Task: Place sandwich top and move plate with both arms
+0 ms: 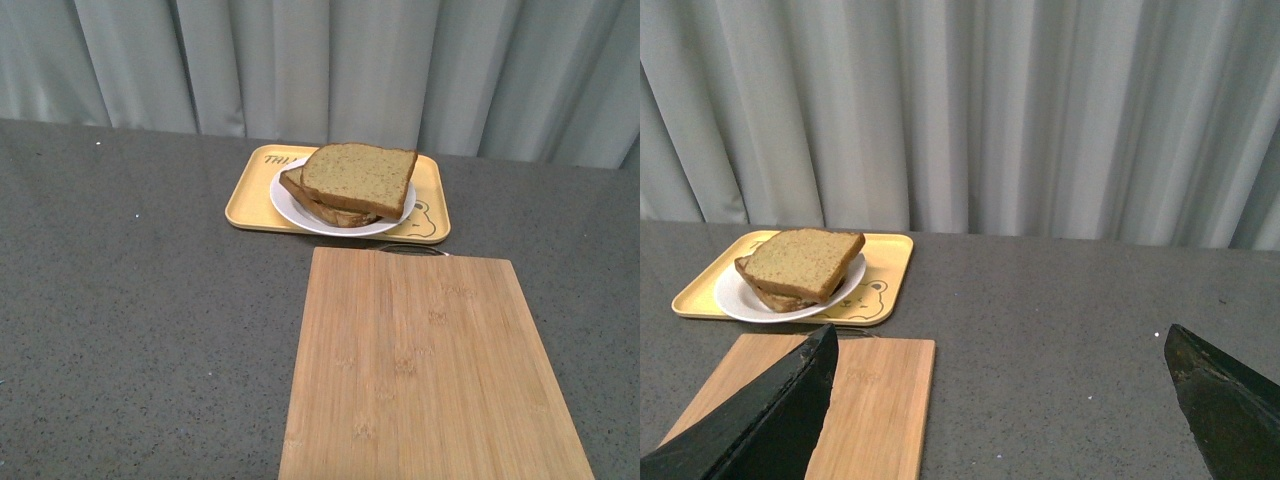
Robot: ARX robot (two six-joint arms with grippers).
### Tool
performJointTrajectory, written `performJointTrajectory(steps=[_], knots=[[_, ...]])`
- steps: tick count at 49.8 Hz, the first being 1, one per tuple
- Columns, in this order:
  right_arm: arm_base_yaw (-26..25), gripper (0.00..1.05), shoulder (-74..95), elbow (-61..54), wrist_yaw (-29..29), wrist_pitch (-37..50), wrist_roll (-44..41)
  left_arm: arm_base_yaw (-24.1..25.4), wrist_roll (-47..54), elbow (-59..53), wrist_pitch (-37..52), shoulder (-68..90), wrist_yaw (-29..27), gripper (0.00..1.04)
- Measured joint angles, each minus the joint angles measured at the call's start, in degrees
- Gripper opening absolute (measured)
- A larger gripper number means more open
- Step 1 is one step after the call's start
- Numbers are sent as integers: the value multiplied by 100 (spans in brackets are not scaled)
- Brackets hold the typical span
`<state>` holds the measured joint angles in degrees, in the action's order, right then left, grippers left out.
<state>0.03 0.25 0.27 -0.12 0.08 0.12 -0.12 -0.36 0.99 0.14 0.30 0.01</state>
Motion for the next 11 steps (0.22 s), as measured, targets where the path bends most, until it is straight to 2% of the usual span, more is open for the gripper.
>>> performJointTrajectory(steps=[11], knots=[[0, 95, 0, 0, 0, 0, 2, 0, -2, 0, 0, 0, 0, 98]])
